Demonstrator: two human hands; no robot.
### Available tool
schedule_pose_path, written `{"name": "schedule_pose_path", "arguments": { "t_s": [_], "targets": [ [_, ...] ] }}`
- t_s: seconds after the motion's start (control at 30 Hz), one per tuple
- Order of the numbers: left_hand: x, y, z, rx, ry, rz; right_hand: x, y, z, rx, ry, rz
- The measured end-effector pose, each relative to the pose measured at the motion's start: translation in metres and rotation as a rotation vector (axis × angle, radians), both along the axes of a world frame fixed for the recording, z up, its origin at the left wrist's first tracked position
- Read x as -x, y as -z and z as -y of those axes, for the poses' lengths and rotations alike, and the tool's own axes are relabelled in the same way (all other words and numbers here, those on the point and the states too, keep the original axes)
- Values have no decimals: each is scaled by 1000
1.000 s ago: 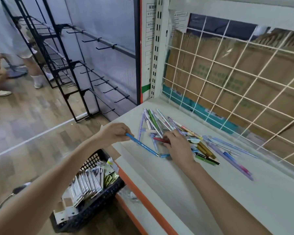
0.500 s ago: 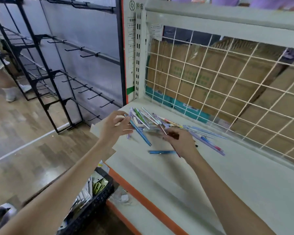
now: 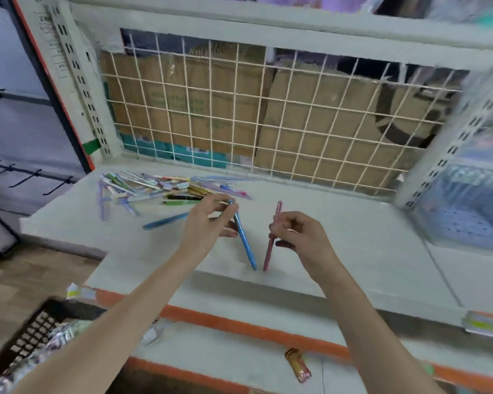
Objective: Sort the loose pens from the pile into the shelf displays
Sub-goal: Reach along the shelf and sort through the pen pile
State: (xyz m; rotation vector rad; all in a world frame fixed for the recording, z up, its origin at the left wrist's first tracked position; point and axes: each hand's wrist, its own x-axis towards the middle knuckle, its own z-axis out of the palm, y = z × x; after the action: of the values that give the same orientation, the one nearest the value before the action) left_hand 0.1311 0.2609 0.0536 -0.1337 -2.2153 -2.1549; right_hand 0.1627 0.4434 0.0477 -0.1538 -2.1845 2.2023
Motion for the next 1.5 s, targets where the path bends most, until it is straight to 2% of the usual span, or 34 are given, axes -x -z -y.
{"name": "schedule_pose_path", "arguments": {
  "t_s": [0.27, 0.67, 0.93, 1.07, 1.17, 1.5],
  "targets": [
    [-35, -13, -148, 70, 258, -110, -75, -9, -131, 35, 247, -73],
    [-167, 7, -490, -23, 696, -71, -268, -18, -432, -68, 704, -94],
    [-229, 4, -635, -53, 878, -95, -365, -19, -547, -131, 933, -62],
    [-243, 9, -692, 3, 947, -147, -387, -4, -584, -76, 1021, -42],
    [-246, 10, -735, -1, 1007, -104, -392, 5, -615, -41, 1063, -4],
    [-224, 14, -920, -107, 1025, -31, -377, 1, -780, -122, 1102, 61]
  ]
}}
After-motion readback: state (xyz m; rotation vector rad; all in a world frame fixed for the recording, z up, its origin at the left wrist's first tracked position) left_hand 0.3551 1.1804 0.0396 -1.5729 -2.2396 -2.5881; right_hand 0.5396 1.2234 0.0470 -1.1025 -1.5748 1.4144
